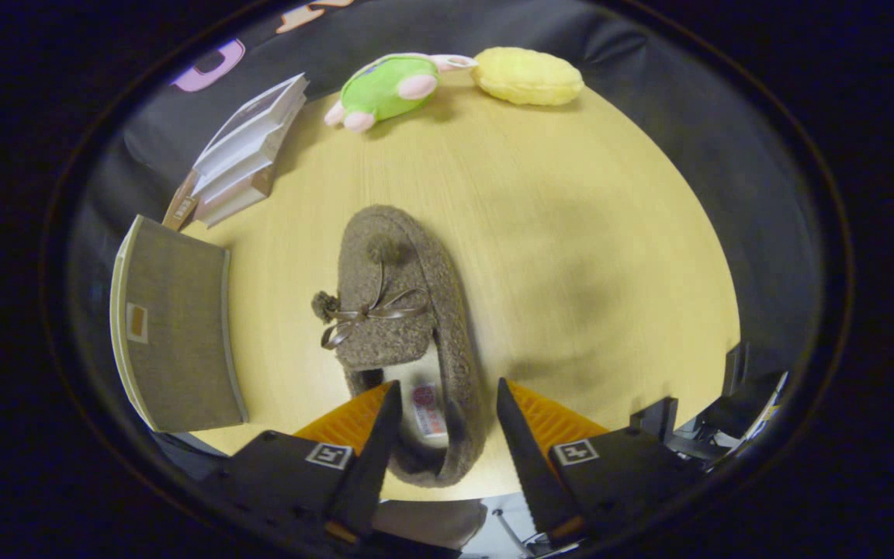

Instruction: Open the storage box then place both shoes into the box .Put the left shoe in first, then the right shoe, with the right side of both shoes facing outward in a uniform manner.

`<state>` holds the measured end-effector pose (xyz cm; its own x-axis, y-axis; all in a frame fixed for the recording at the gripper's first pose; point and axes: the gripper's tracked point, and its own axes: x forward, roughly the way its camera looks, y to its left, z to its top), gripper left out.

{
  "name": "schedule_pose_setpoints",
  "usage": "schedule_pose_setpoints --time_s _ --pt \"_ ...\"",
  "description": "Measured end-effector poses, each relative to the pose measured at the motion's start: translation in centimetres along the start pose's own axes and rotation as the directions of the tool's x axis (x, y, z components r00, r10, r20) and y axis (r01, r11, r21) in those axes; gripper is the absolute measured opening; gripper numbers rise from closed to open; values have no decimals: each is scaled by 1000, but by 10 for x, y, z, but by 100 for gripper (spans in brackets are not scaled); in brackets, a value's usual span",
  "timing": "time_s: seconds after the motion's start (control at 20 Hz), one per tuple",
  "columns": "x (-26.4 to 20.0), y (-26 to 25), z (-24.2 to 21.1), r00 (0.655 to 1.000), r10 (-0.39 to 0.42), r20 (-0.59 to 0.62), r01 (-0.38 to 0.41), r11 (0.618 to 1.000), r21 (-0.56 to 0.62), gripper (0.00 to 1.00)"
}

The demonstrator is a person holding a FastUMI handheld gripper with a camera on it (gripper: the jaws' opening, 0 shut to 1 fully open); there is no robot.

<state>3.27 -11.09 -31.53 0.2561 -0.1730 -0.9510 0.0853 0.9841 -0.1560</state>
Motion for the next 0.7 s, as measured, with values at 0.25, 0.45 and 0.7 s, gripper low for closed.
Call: schedule_pose_setpoints --time_s 0.25,0.45,0.7 --pt "8 -7 -6 1000 -3 -24 4 999 32 32" --pt "5 -13 -6 1000 -3 -4 3 996 86 10" --pt "0 11 -7 982 185 37 -188 940 286 3"
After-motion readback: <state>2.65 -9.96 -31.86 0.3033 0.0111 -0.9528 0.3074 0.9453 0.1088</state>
